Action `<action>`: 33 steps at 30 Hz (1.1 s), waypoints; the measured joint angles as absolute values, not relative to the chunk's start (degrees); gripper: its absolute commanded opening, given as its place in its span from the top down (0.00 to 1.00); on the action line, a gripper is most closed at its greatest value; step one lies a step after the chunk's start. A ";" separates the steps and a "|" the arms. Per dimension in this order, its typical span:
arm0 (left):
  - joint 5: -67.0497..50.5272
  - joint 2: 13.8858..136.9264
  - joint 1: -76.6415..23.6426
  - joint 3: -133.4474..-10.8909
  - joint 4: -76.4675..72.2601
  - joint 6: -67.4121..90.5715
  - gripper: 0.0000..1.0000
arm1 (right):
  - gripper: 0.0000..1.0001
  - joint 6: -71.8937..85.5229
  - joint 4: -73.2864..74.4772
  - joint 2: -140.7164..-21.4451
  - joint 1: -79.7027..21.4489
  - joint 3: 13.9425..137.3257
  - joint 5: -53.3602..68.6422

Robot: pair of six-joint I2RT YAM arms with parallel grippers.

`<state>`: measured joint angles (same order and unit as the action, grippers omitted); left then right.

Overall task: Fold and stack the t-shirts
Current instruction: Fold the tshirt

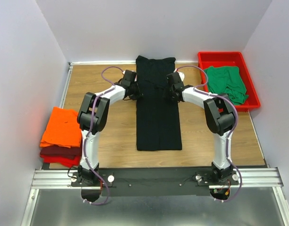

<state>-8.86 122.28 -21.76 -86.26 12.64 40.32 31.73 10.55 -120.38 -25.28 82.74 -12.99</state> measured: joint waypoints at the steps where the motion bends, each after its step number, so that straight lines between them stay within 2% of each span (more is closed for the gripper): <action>1: -9.17 122.28 -21.69 -86.54 12.95 40.03 0.71 | 0.35 31.24 10.81 -120.38 -25.17 82.98 -12.60; 7: -10.26 116.03 -21.47 -82.52 14.11 38.15 0.69 | 0.31 30.17 13.50 -115.00 -24.73 79.68 -10.35; 14: -9.13 92.86 -23.22 -65.34 13.63 38.00 0.69 | 0.32 31.44 15.14 -93.58 -25.34 66.26 -5.67; 18: -7.73 83.22 -26.94 -53.28 14.33 39.70 0.69 | 0.33 33.63 15.38 -85.17 -30.15 57.80 -3.66; 25: -6.98 78.85 -33.76 -41.08 17.08 43.09 0.69 | 0.37 39.20 18.35 -77.45 -41.52 45.58 -0.56; 28: -7.01 78.61 -37.12 -40.12 17.32 43.66 0.69 | 0.43 42.11 20.53 -73.28 -43.22 41.01 -0.73; 33: -7.05 76.14 -42.35 -37.91 17.47 44.64 0.67 | 0.43 45.50 24.32 -67.02 -43.44 36.62 -2.07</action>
